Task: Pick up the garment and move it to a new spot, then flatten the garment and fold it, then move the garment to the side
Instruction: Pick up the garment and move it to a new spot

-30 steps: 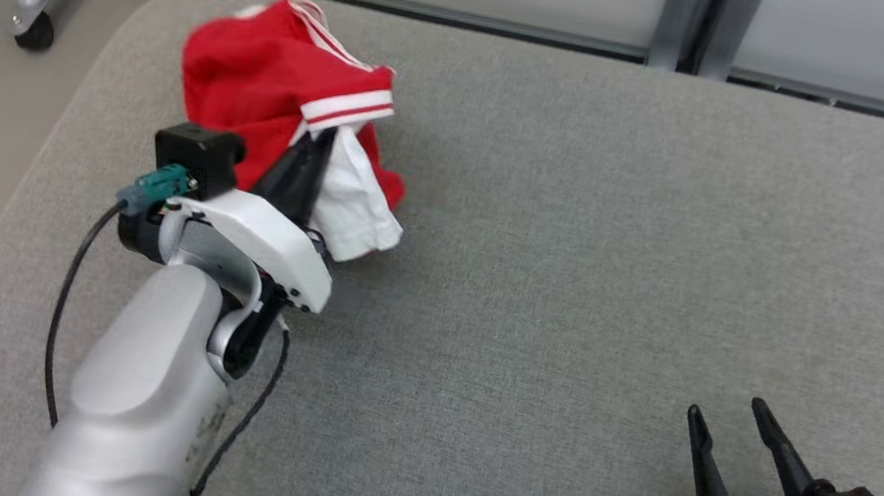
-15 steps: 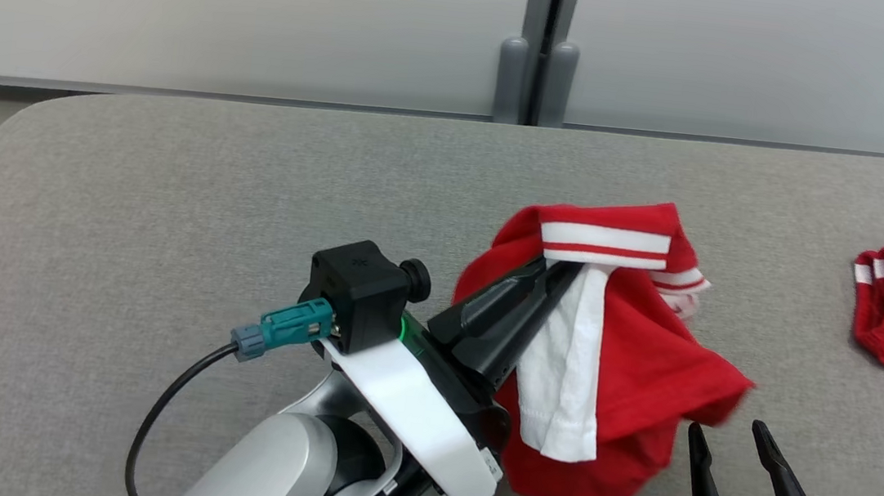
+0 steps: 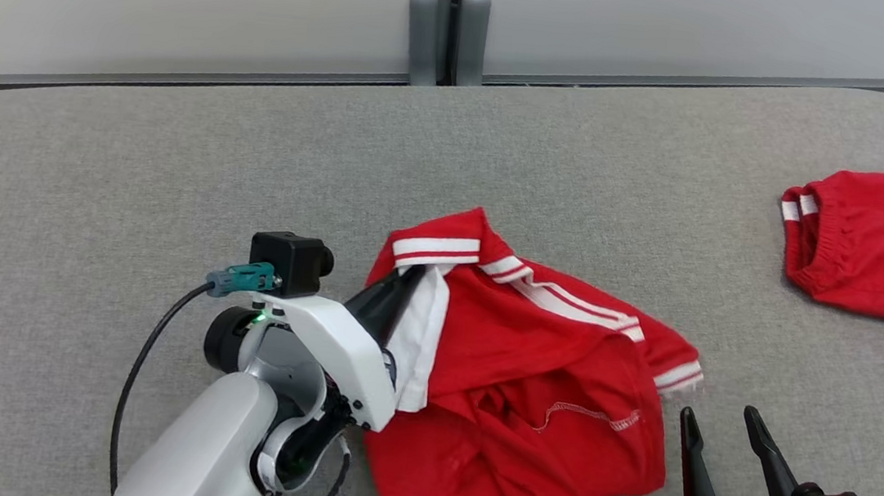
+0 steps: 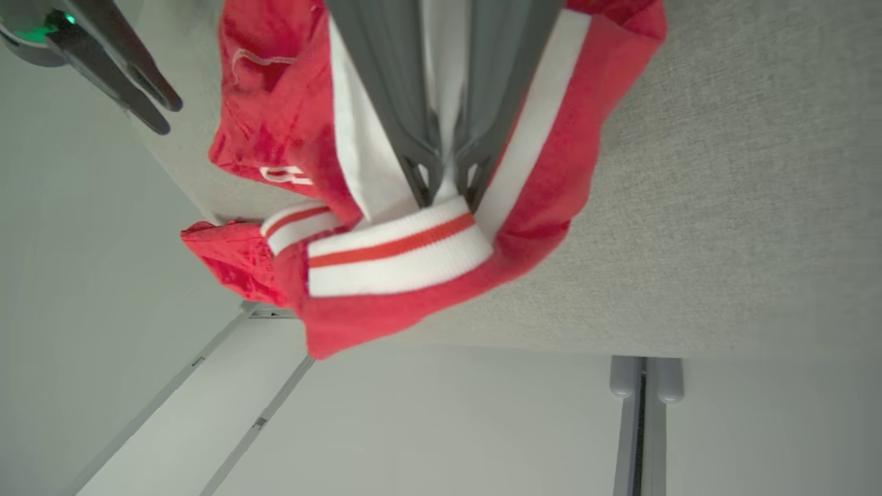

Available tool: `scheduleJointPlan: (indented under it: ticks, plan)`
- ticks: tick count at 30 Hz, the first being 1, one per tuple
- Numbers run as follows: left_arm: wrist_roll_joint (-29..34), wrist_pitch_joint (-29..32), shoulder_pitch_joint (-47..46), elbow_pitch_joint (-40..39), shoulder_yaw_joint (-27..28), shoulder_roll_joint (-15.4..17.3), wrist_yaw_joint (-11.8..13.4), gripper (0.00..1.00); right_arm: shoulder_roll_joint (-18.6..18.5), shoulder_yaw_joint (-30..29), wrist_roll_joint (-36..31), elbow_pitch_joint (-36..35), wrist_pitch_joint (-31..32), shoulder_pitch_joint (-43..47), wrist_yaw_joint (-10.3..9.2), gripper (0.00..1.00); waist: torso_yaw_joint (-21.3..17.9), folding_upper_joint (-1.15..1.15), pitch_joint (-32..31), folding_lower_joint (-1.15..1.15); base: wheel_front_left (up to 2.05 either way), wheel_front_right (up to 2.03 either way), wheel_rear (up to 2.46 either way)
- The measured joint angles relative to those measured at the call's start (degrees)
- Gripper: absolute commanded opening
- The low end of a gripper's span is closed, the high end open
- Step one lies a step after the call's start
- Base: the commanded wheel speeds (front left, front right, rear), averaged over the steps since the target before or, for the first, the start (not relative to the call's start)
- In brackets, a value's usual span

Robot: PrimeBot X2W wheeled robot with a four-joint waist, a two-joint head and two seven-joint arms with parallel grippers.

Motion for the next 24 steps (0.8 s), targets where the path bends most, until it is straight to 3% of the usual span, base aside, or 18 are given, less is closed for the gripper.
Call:
scheduleJointPlan:
  ticks: [4, 5, 6, 7, 13, 17, 24]
  plan:
    - [0.0, -4.9, -3.0, 12.1, 1.1, -0.7, -1.8, 0.0, 0.0, 0.5, 0.5, 0.4, 0.0, -0.7, 0.0, 1.0, -1.3, 0.0, 0.8, 0.0, 0.0, 0.0, 0.0]
    - [-0.2, -6.1, -3.8, 14.2, 1.2, -0.9, -2.2, 0.27, 0.0, 0.5, 0.6, 0.5, 0.0, -0.8, 0.0, 1.0, -1.5, 0.0, 0.9, 0.0, 0.0, 0.0, 0.0]
    - [-0.1, -7.6, -4.4, 16.3, 1.2, -1.0, -2.5, 0.73, 0.0, 0.5, 0.6, 0.6, 0.0, -0.8, 0.0, 1.0, -1.5, 0.0, 0.9, 0.0, 0.0, 0.0, 0.0]
    - [0.5, -9.0, -4.9, 18.2, 0.9, -1.1, -2.6, 1.0, 0.0, 0.5, 0.7, 0.7, 0.0, -0.8, 0.0, 1.0, -1.6, 0.0, 0.8, 0.0, 0.0, 0.0, 0.0]
    - [2.6, -19.3, -5.6, 22.0, 0.4, -1.6, -3.5, 1.0, 0.0, -0.8, 0.6, 0.7, 0.0, -0.6, 0.0, 1.0, -1.0, 0.0, -0.4, 0.0, 0.0, 0.0, 0.0]
    - [5.2, -25.0, -2.3, 19.2, 1.9, -0.6, -1.2, 1.0, 0.0, -2.8, 0.0, -0.3, 0.0, 0.9, 0.0, 1.0, -0.2, 0.0, -2.3, 0.0, 0.0, 0.0, 0.0]
    - [11.8, -25.9, 11.3, 5.1, 8.6, 1.6, 4.3, 1.0, 0.1, -6.6, -1.0, -1.8, 0.0, 4.6, 0.0, 1.0, 1.5, 0.0, -6.0, 0.0, 0.0, 0.0, 0.0]
